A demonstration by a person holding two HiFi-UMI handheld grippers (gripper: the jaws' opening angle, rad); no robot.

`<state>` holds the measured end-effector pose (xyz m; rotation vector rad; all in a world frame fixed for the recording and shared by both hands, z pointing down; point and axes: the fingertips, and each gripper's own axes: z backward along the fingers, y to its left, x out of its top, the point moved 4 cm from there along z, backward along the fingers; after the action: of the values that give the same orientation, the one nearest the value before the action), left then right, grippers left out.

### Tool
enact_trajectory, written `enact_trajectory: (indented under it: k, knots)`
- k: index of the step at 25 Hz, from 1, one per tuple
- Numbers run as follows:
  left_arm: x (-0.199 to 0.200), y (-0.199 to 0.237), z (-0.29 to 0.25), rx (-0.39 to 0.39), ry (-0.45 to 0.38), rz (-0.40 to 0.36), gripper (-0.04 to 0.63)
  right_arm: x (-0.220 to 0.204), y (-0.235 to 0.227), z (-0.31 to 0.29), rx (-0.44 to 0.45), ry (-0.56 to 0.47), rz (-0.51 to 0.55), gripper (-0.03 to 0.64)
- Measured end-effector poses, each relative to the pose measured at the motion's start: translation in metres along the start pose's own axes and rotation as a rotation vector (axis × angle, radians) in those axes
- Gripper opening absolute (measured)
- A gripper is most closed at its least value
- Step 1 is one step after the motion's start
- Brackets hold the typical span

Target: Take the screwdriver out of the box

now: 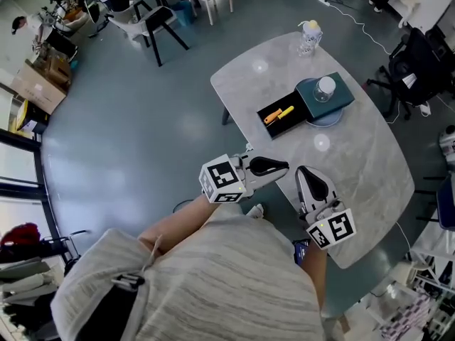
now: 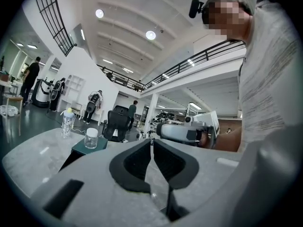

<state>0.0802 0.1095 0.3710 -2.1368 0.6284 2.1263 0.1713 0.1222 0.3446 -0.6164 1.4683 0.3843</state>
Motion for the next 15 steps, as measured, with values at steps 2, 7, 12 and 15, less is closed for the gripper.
enact_trajectory:
  k: [2, 7, 12, 15]
  knots:
    - [0.001, 0.003, -0.008, -0.003, 0.013, -0.008, 0.032, 0.001, -0.007, 0.001, 0.007, -0.01, -0.009, 0.012]
    - [0.005, 0.016, -0.016, -0.009, 0.043, -0.027, 0.032, -0.001, -0.018, -0.009, 0.024, -0.003, -0.002, 0.012]
    - [0.006, 0.049, -0.021, -0.016, 0.059, -0.019, 0.032, -0.005, -0.035, -0.034, 0.025, 0.069, 0.07, 0.012]
    - [0.008, 0.073, -0.022, -0.029, 0.07, -0.024, 0.032, -0.008, -0.046, -0.053, 0.018, 0.116, 0.106, 0.012]
